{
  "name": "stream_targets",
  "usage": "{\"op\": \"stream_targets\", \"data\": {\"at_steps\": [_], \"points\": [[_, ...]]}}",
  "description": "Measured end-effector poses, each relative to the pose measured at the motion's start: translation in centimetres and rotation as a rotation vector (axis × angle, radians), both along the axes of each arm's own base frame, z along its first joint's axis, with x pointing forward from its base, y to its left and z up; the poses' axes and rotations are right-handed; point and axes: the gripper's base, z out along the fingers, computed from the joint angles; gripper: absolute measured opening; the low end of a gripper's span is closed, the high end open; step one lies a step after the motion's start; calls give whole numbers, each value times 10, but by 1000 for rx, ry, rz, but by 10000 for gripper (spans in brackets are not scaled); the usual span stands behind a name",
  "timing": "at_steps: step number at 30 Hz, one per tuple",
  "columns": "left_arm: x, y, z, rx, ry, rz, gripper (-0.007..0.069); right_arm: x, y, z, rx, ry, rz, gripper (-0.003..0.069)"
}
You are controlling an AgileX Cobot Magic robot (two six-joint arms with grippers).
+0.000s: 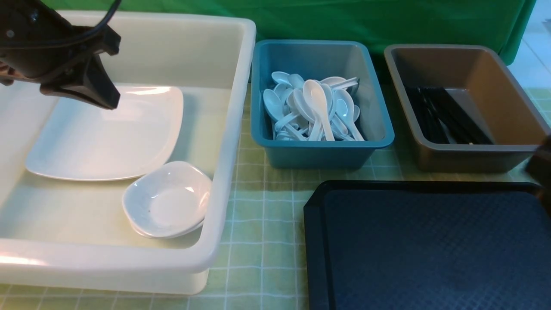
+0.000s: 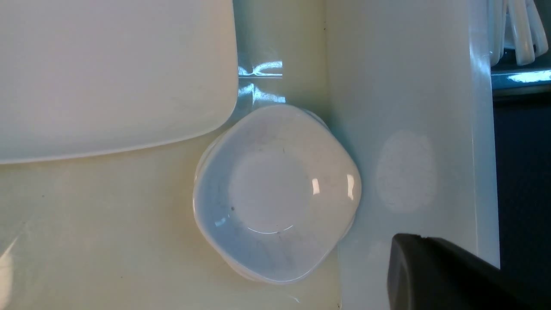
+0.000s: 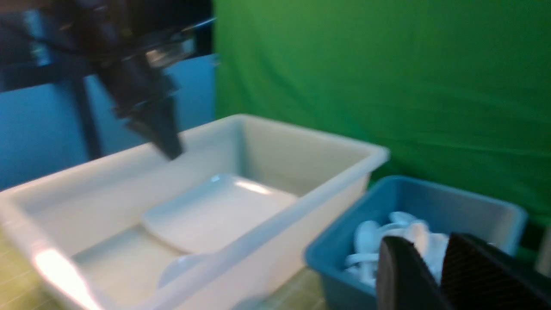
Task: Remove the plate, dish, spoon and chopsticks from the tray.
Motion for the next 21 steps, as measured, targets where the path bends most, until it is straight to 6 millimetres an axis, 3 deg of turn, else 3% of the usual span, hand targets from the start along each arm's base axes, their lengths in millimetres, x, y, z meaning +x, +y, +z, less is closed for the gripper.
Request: {"op": "stream_targets", "data": {"at_steps": [6, 9, 21], "points": [[0, 0, 0, 0, 0, 0, -13, -11, -34, -24, 28, -46, -293, 162], [0, 0, 0, 0, 0, 0, -13, -19, -49, -54, 22, -44, -463, 169], [0, 0, 0, 8, -6, -17, -13, -20, -61, -145, -87, 97, -664, 195]]}}
